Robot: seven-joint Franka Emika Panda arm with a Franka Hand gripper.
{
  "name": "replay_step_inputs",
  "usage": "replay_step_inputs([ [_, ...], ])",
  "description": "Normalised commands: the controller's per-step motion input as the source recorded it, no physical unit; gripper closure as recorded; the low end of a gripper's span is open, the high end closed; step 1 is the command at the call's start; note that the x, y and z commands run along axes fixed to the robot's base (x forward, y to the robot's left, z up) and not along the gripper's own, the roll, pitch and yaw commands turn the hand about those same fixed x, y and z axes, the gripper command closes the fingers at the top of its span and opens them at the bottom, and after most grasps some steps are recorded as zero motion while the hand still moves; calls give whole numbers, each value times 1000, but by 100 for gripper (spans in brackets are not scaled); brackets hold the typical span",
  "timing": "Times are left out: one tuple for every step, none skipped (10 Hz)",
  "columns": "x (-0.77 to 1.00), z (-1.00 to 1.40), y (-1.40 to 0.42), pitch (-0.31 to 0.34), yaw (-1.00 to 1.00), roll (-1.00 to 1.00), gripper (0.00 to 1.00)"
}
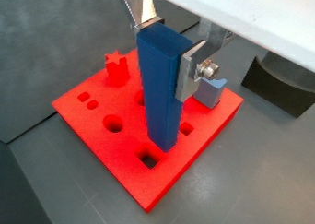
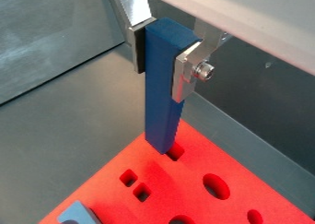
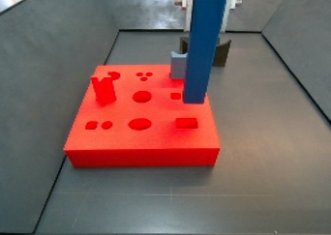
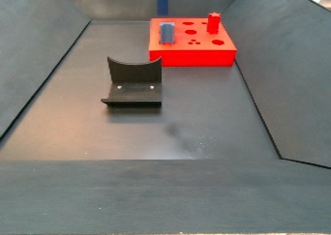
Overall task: Pick up the rectangle object. Move up. Place the rectangle object on the fixture. Regrasp the rectangle object. Move to above the board. Insert the rectangle object.
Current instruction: Insert the rectangle object.
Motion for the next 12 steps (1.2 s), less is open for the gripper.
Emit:
replay_step_inputs([
  [409,-463,-260,-107,31,204,100],
  [297,-394,-286,-134,80,206,100],
  [0,-266,-294,-183,9,173,100],
  [-83,-149,-83,-206,71,93,100],
  [-191,-89,0,-163,69,39,100],
  [-91,0,0,-60,146,0,100],
  [-146,0,0,-74,163,0,100],
  [-160,-46,-6,-106,134,-16,100],
  [-180,-74,-51,-176,191,-9,100],
  [-283,-111,-69,-171,226,-4,100],
  [-374,-60,-117,-179,234,-11,100],
  [-274,-63,-109,-170,177,-9,100],
])
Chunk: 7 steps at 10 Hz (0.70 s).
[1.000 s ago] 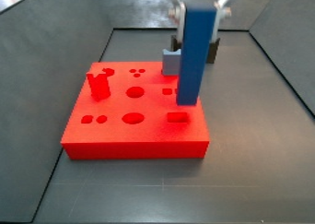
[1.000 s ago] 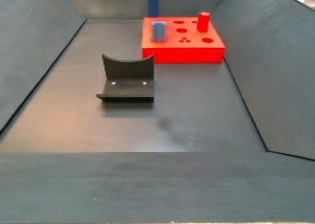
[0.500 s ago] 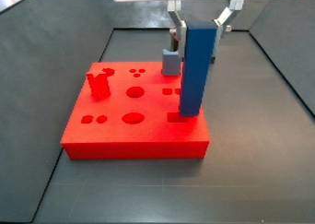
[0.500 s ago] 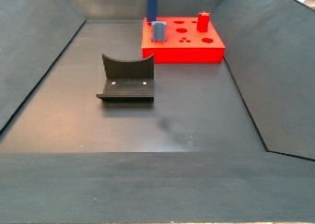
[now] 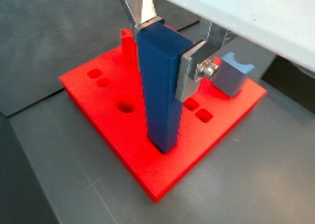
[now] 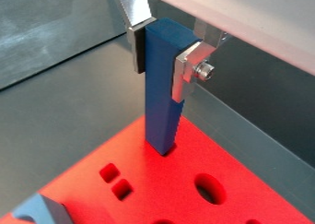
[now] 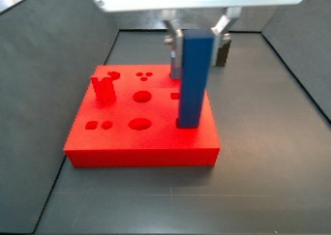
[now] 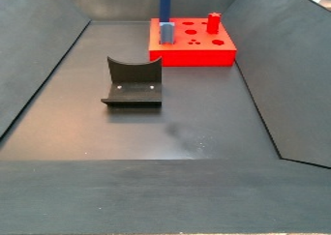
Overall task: Pick up the rectangle object. Move up. Place the rectangle object on the fixture. Regrasp the rectangle object. Move to above the board. Insert the rectangle object.
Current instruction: Insert the rectangle object.
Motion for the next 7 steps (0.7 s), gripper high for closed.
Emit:
replay_step_inputs([
  [-223,-111,-94,-149,111,0,100],
  [-63,-174,-69,-171,0,-16,100],
  [117,-251,0,-84,-157,-4,100],
  [383,-274,0,0,-374,0,100],
  [466,-277,17,11,-446,0,100],
  [437,-283,0,24,-446,0,100],
  [286,-271,0,4,-334,0,100],
])
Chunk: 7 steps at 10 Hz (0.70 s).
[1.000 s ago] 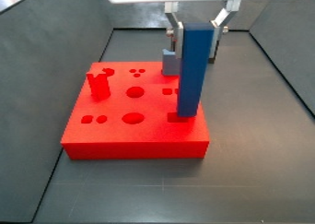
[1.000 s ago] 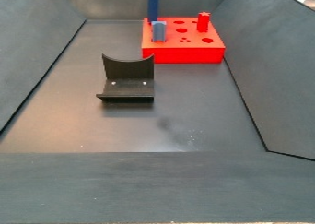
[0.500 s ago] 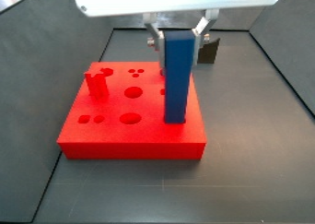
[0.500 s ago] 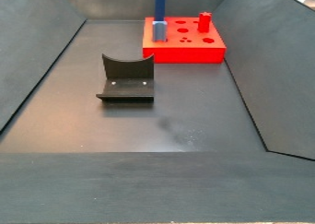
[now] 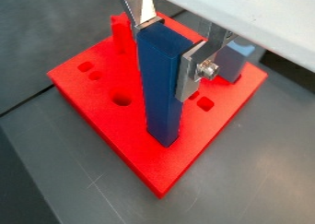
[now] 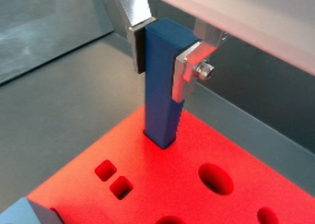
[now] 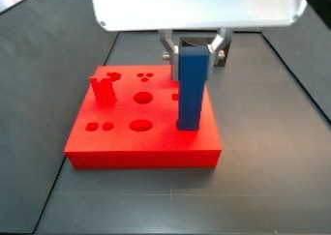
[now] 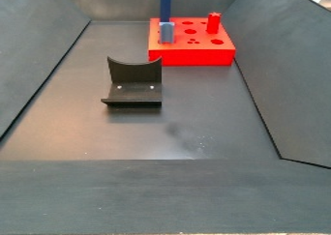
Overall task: Pick up the rectangle object. Move up. Place the rectangle object on the fixture. Regrasp the rectangle object. Move to above the board. Insert the rectangle object.
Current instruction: Insert the rectangle object.
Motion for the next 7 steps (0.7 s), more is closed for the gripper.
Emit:
replay_step_inputs([
  [66,-274,0,0,-31,37,100],
  [0,-257,0,-36,0,90,100],
  [-91,-257,0,-154,89,96,100],
  [0,-220,0,-127,137,59,100],
  [14,-83,-14,-20,37,0,100],
  [60,0,0,0,0,0,100],
  [6,0,0,0,0,-7,100],
])
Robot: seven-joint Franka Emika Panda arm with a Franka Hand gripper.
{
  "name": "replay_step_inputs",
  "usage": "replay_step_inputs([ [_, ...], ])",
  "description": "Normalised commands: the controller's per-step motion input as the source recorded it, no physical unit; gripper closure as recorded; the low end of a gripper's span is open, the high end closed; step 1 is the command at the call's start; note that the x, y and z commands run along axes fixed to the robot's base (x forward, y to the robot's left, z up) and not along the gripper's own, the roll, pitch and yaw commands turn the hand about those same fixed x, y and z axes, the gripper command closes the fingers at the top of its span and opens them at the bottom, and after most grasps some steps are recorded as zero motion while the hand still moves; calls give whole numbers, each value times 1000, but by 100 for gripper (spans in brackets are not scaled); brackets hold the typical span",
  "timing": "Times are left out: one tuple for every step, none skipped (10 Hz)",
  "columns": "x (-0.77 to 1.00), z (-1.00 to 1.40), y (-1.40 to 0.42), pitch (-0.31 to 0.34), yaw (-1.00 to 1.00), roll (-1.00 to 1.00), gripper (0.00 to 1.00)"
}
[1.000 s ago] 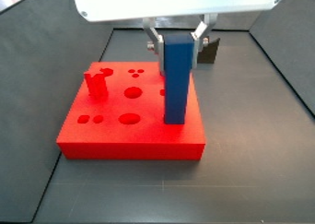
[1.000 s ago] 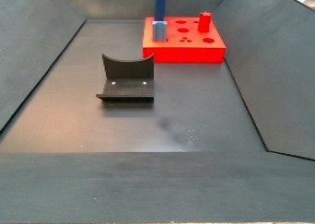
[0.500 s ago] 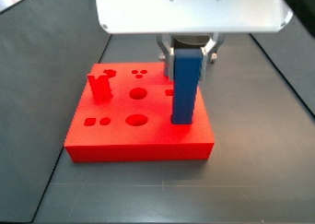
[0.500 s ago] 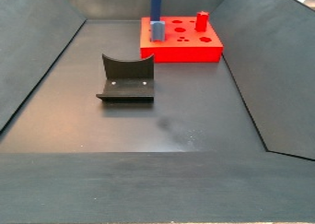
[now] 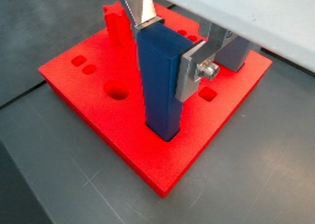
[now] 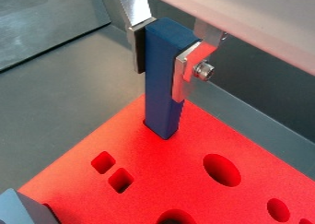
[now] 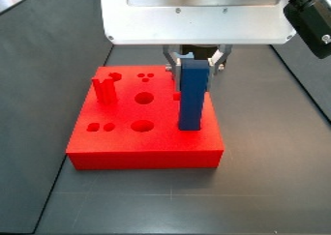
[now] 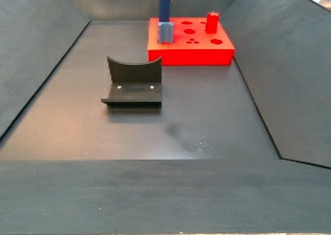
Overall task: Pick up the rectangle object. Move up. Place the rectangle object on the fixture. Regrasp the rectangle object. Move to above the board. Insert the rectangle object.
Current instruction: Insert the rectangle object.
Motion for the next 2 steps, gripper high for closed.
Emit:
replay_step_inputs([
  [0,0,31,0,-26,-34,100],
  [0,0,0,0,0,0,100],
])
